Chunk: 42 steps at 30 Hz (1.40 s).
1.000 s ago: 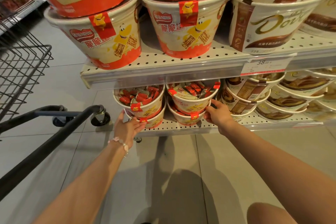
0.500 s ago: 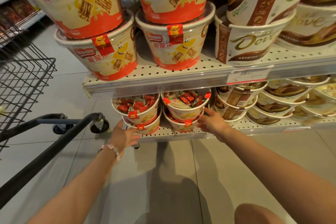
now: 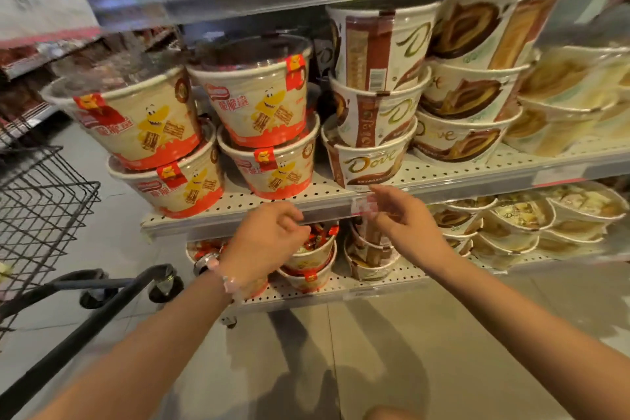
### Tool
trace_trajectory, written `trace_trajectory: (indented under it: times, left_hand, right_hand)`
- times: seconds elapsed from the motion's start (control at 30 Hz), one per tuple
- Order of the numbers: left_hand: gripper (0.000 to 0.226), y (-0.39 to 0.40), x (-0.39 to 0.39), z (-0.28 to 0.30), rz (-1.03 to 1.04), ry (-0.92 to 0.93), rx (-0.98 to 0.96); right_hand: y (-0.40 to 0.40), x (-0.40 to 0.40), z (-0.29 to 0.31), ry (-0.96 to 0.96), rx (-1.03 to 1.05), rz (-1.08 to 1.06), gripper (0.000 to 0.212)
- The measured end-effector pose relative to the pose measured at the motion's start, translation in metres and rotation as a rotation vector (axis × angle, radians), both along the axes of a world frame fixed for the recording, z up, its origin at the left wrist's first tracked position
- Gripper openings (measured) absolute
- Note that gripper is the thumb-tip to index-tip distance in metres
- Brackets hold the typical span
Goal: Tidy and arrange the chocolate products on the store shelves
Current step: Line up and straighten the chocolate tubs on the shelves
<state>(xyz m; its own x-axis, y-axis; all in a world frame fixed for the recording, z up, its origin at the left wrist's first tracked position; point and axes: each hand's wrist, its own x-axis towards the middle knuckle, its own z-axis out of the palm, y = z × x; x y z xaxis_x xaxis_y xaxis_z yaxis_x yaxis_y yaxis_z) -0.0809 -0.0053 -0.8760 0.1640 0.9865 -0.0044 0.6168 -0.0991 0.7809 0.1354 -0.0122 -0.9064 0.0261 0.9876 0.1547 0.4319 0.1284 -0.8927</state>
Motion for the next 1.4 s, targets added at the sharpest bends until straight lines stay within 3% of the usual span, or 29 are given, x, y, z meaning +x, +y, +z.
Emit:
trace_trajectory:
  times: [0.1,0.2,0.37,0.5,0.77,1.03,1.2,1.4]
  left_hand:
    - [0.023,0.006,0.039,0.037,0.01,-0.099,0.186]
    - [0.059,0.012,0.076,0.062,0.063,-0.145,0.313]
    - [0.109,0.024,0.133,0.071,0.183,-0.225,0.405]
    - [0.134,0.04,0.153,0.071,0.338,-0.303,0.381]
    - [0.133,0.065,0.163,0.054,0.433,-0.332,0.446]
    - [0.126,0.061,0.159,0.066,0.476,-0.361,0.269]
    - [0.127,0.061,0.162,0.064,0.492,-0.321,0.288]
    - [0.127,0.068,0.162,0.055,0.489,-0.252,0.442]
  right_hand:
    - [-0.005,0.024,0.034,0.021,0.166,-0.068,0.043]
    - [-0.005,0.047,0.059,0.012,0.382,-0.267,0.044]
    - [0.017,0.087,0.086,-0.039,0.456,-0.56,0.086]
    - [0.046,0.101,0.097,-0.044,0.339,-0.582,0.12]
    - [0.077,0.111,0.074,0.061,0.358,-0.633,0.135]
    - [0.075,0.108,0.08,0.044,0.212,-0.697,0.114]
    - [0.079,0.117,0.073,-0.026,0.264,-0.685,0.114]
    - [0.086,0.125,0.065,-0.048,0.398,-0.645,0.114]
